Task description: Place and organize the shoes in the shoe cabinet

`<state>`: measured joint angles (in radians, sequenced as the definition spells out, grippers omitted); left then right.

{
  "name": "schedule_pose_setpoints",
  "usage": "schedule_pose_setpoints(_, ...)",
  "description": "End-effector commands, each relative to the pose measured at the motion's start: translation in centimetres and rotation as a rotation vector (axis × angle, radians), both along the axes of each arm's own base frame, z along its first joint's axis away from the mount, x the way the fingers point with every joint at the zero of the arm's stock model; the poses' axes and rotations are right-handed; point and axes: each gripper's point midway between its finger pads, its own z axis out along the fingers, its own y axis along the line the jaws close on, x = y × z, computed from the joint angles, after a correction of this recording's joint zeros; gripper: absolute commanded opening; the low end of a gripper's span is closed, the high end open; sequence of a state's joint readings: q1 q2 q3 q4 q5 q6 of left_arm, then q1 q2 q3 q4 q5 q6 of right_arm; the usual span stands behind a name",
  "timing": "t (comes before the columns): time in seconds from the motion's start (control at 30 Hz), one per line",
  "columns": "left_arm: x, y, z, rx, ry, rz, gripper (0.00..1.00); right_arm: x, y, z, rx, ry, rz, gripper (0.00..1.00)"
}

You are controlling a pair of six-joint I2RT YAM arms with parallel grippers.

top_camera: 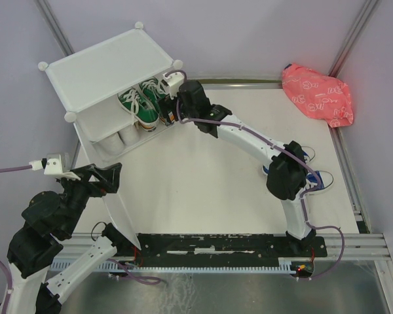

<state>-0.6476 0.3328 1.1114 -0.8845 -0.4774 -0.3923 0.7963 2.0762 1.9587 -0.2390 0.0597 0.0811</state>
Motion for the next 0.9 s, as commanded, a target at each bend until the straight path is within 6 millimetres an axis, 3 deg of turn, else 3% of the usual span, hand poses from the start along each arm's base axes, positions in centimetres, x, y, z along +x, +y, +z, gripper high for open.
schedule_pose_setpoints(0.0, -0.2, 0.6, -3.8, 0.08, 0.127, 0.03, 0.99, 0.9, 1.7, 2.8, 0.084, -0.095, 0.035, 0.92)
schedule_pose_setpoints(0.13, -0.2, 0.6, -4.1, 0.087, 0.135, 0.026, 0.99, 1.9, 2.8, 2.7, 0.103, -0.094, 0.032, 0.89)
schedule_pose_setpoints(0.3, -0.3, 0.7, -4.0, 0.091, 0.133, 0.03, 0.99, 2.5, 3.7, -0.1, 0.082, -0.031, 0.025, 0.83)
schedule_pose_setpoints(0.4, -0.2, 0.8, -3.9, 0.092, 0.13, 0.035, 0.99, 3.3, 3.2, -1.2, 0.063, -0.028, -0.024, 0.77)
schedule_pose_setpoints(0.5, -0.2, 0.7, -3.9, 0.096, 0.13, 0.032, 0.99, 3.8, 2.8, -1.7, 0.046, -0.037, -0.06, 0.64)
schedule_pose_setpoints(0.63, 0.0, 0.6, -3.9, 0.098, 0.129, 0.029, 0.99, 4.3, 2.6, -1.3, 0.058, -0.058, -0.079, 0.23)
schedule_pose_setpoints(0.7, 0.0, 0.5, -4.0, 0.097, 0.129, 0.028, 0.99, 4.7, 2.7, -0.7, 0.073, -0.082, -0.086, 0.08)
schedule_pose_setpoints(0.73, 0.0, 0.5, -4.0, 0.096, 0.13, 0.028, 0.99, 5.0, 2.7, -0.1, 0.082, -0.098, -0.094, 0.03)
schedule_pose_setpoints(0.87, -0.1, 0.7, -4.0, 0.093, 0.129, 0.032, 0.99, 6.1, 2.3, 2.3, 0.102, -0.173, -0.141, 0.02)
